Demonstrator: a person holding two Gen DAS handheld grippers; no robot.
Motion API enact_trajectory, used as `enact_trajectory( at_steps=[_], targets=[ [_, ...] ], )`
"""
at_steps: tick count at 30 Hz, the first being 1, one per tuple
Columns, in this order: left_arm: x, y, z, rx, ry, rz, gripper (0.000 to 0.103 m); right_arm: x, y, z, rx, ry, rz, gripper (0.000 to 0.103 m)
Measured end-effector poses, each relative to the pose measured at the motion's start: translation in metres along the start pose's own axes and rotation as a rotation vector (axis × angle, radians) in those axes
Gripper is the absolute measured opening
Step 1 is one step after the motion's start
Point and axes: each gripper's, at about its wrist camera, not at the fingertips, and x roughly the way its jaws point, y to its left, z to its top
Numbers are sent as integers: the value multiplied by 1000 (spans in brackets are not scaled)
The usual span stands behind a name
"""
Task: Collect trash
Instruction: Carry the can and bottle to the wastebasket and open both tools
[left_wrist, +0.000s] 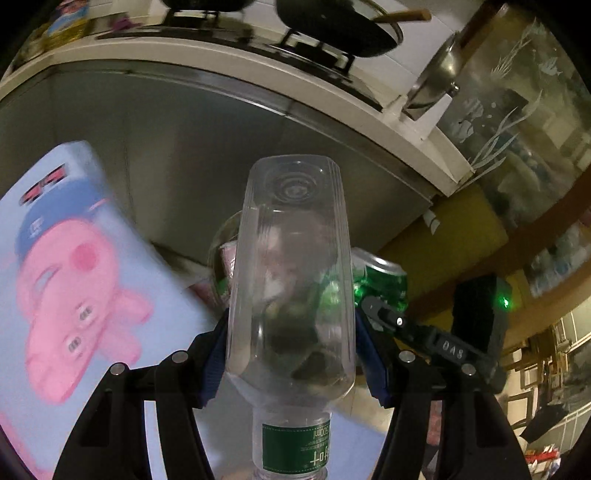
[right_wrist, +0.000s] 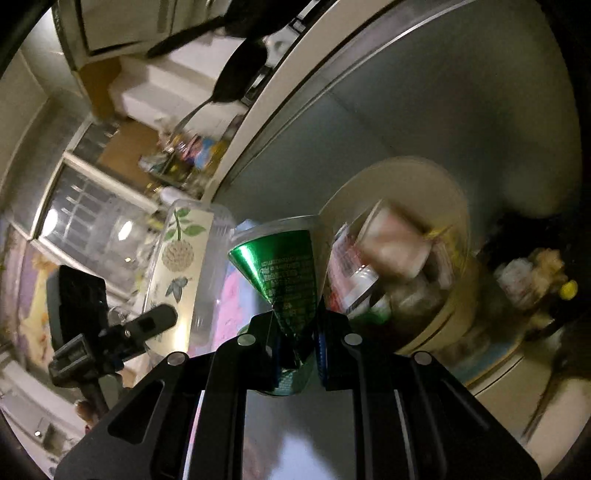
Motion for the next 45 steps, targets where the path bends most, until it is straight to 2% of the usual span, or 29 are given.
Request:
enact_trajectory(
  at_steps=[4,6,7,8,9,12,16,22,32,35,39,43,45],
  targets=[
    [33,-11,16,2,11,-12,63,2,-11,18,-37,-18,-63,14],
    [51,-13,22,-3,10,-8,63,7,-13,19,-82,-17,-114,18],
    [56,-14,23,-6,7,1,64,10,-12,20,-105,-16,-158,31],
    [66,-13,25,-13,9,24,73,14,-11,18,-117,-17,-186,43],
    [69,-12,25,-18,10,31,77,15,-12,18,-126,-37,-210,56],
    [70,-4,23,-42,15,31,77,13,-10,13,-142,-79,-218,56],
    [48,2,14,-41,-21,29,77,-2,-7,0,-140,-129,-213,56],
    [14,14,-17,-73,-53,22,77,-20,2,-36,-116,-131,-202,56],
    [-55,10,-98,-5,-128,195,77,-52,37,-97,-75,-148,-163,56],
    [-78,7,-118,11,-168,254,86,-63,55,-115,-88,-170,-169,58],
    [-106,1,-141,32,-217,327,88,-75,76,-136,-100,-191,-175,62],
    [-131,-3,-159,41,-262,390,98,-84,96,-153,-119,-200,-180,66],
    [-141,-4,-166,36,-278,406,99,-87,105,-159,-130,-199,-185,66]
  ],
)
